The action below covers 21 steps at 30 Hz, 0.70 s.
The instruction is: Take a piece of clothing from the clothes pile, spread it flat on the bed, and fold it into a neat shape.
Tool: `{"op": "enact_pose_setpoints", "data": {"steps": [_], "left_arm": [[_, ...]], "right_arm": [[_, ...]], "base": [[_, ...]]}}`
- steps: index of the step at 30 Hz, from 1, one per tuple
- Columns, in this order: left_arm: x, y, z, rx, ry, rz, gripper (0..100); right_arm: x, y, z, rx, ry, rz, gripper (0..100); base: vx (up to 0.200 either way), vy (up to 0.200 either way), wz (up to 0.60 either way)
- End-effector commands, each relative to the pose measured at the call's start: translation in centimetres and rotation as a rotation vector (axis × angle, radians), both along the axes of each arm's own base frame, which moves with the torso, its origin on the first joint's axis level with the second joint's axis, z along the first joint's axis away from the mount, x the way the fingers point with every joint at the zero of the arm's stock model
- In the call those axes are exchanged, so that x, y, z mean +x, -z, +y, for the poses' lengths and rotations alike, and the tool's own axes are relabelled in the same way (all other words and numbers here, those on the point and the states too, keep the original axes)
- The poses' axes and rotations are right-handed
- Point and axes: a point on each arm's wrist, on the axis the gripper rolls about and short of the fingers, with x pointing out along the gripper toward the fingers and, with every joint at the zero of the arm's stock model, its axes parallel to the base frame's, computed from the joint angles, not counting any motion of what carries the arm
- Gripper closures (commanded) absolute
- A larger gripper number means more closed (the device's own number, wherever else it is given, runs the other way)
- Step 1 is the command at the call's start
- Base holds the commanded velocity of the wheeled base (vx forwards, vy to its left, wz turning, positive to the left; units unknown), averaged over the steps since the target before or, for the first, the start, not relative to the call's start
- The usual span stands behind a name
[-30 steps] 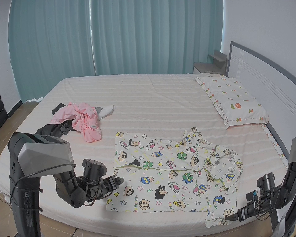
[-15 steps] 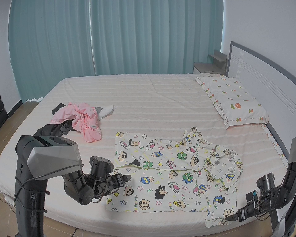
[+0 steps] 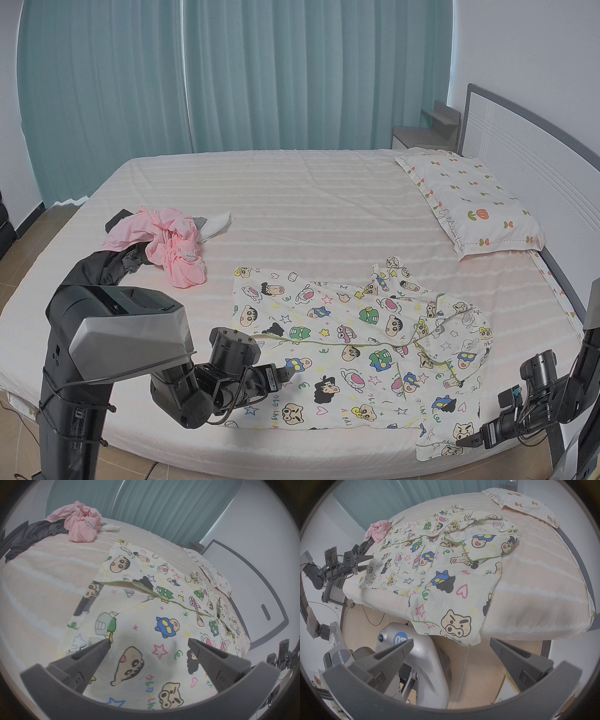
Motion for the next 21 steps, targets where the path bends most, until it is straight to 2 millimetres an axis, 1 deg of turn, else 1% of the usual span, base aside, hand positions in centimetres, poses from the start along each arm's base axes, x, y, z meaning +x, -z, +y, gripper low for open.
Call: {"op": "enact_pose_setpoints", "data": {"steps": [1, 8, 14, 15, 16, 18, 21], "left_arm": [[-0.5, 0.0, -0.8, -0.01, 0.035, 0.006, 0], [-0.9, 0.0, -1.3, -0.014, 0.058, 0.009, 0], [-1.9, -0.1, -2.8, -0.029, 0.098, 0.012, 0], [-1.9, -0.1, -2.8, -0.029, 0.098, 0.012, 0], [-2.7, -0.4, -4.0, -0.052, 0.126, -0.002, 0], [-3.0, -0.5, -4.6, -0.062, 0.144, -0.013, 0], [-4.2, -0.5, -5.7, -0.066, 0.187, -0.021, 0]], "right_arm": [[-0.5, 0.1, 0.0, 0.0, -0.002, 0.019, 0], [-0.5, 0.1, 0.0, 0.0, -0.002, 0.019, 0], [-0.5, 0.1, 0.0, 0.0, -0.002, 0.02, 0], [-0.5, 0.1, 0.0, 0.0, -0.002, 0.02, 0], [-0.5, 0.1, 0.0, 0.0, -0.002, 0.02, 0], [-0.5, 0.1, 0.0, 0.0, -0.002, 0.022, 0], [-0.5, 0.3, 0.0, -0.002, -0.001, 0.031, 0]], "base": [[0.0, 0.0, 0.0], [0.0, 0.0, 0.0], [0.0, 0.0, 0.0], [0.0, 0.0, 0.0], [0.0, 0.0, 0.0], [0.0, 0.0, 0.0], [0.0, 0.0, 0.0]]}}
